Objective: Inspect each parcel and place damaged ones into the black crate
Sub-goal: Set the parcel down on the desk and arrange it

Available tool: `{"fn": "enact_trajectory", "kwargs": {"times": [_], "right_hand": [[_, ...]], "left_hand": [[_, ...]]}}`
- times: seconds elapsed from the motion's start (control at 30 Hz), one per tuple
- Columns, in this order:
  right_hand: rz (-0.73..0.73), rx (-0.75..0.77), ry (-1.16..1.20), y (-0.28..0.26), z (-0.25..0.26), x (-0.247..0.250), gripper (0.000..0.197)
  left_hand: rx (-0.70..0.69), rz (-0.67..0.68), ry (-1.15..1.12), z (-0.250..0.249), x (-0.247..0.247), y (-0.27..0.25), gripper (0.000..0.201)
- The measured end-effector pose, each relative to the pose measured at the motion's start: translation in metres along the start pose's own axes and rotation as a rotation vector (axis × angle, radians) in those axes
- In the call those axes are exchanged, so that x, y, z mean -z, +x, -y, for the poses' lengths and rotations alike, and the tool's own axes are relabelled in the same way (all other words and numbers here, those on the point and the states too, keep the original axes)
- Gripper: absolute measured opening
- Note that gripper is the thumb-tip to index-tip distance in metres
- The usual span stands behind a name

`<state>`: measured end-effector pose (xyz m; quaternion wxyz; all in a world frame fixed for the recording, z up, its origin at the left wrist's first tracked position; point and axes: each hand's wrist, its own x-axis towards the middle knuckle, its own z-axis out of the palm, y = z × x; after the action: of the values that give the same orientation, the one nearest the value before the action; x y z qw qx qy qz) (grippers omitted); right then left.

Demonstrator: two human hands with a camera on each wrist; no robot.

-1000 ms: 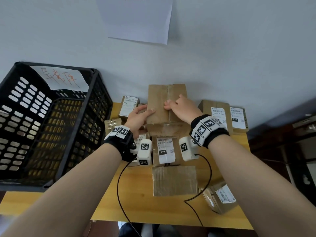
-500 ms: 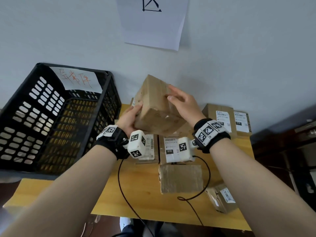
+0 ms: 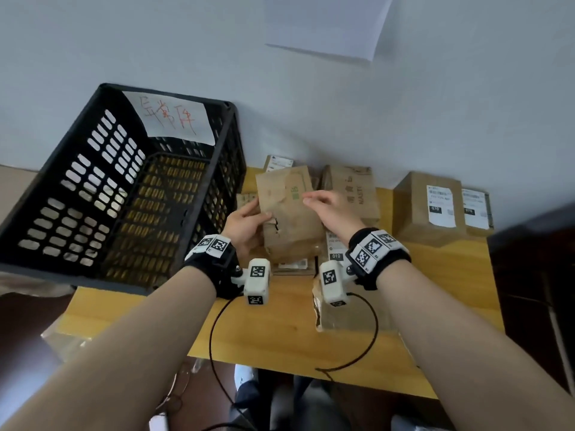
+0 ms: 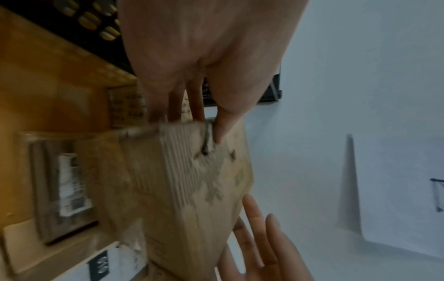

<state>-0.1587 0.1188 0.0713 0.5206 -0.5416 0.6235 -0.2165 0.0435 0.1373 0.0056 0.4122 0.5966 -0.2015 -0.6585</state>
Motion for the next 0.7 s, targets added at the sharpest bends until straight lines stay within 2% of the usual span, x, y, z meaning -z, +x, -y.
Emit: {"fn": "enact_trajectory", "kwargs": {"times": [0.17, 0.27, 0.37, 0.43, 0.53, 0.6, 0.7], "right_hand": [[0.117, -0.022, -0.457, -0.004, -0.002, 0.000, 0.032], [0.136, -0.039, -0.543, -0.004, -0.001, -0.001, 0.034], [0.121, 0.016, -0.519, 0.000, 0.000, -0.004, 0.030], [0.118, 0.035, -0.511, 0.002, 0.002, -0.006, 0.030], [0.131, 0.034, -0.552, 0.006, 0.005, -0.007, 0.033], [0.133, 0.021, -0.618, 0.007, 0.008, -0.006, 0.032], [0.141, 0.051, -0.781, 0.011, 0.010, -0.007, 0.052]], "left_hand": [[-0.063, 0.048, 0.162, 0.009, -0.004, 0.003, 0.066], [-0.060, 0.084, 0.244, 0.005, -0.005, 0.004, 0.081], [-0.049, 0.061, 0.267, 0.004, -0.004, 0.004, 0.083], [-0.070, 0.024, 0.313, 0.003, -0.006, 0.003, 0.078], [-0.119, -0.008, 0.377, 0.000, -0.010, 0.001, 0.056], [-0.122, -0.014, 0.394, -0.001, -0.011, 0.002, 0.049], [-0.111, -0.011, 0.394, -0.001, -0.010, 0.002, 0.050]]}}
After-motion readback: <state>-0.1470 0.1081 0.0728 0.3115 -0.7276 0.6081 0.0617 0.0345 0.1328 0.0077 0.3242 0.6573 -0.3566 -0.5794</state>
